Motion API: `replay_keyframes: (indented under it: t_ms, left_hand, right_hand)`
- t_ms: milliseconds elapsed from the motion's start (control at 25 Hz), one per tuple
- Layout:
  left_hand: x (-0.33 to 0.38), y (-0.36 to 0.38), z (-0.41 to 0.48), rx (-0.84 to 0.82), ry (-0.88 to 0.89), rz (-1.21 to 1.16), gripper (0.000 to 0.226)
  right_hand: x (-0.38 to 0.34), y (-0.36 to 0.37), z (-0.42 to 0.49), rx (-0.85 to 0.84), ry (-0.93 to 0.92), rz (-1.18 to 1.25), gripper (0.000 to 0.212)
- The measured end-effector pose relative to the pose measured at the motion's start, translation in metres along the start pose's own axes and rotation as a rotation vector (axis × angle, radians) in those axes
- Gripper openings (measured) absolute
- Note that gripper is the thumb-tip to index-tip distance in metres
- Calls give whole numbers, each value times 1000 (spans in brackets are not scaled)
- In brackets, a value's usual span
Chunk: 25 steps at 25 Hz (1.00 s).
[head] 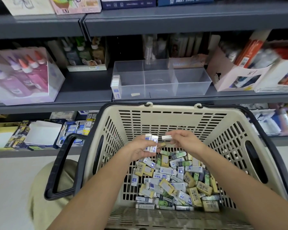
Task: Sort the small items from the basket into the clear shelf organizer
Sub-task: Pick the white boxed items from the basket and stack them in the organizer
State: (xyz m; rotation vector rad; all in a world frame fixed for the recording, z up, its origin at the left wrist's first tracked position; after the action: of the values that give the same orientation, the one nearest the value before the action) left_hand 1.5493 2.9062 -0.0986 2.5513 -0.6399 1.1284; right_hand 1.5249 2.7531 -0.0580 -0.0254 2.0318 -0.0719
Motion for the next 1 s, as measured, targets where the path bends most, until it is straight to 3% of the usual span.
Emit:
replay_keyframes:
  t_ms: [120,240,440,920,1000]
  left_hand:
    - [2,-1,0,17,-11,-84,19]
    - [2,8,-5,-92,-44,-106,19]
    - [3,11,-5,-158,-13,-132,20]
    - [0,7,-13,-182,-8,-95,29]
    - [-2,5,-12,-170,-58,-101,41]
  right_hand:
    - [-10,6,-3,-61,-43,-25,19]
    - [-18,18,-4,-127,-91,-139,24]
    - [-16,12,-3,30,-92,-76,28]
    - [-17,30,-3,66,-94,-24,8]
    - [-16,35,-3,31,-49,9,8]
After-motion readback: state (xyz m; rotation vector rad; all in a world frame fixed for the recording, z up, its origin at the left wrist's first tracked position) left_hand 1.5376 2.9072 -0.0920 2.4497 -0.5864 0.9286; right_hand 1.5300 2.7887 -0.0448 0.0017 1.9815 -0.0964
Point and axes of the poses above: each hand's wrist, its own z-axis towards the middle knuckle, its own y-axis out of the palm, x = y × z, the point moved 8 cm from there along z, towards the middle knuckle, and after that the axes turned 9 degrees about z, right-handed, at the moved point
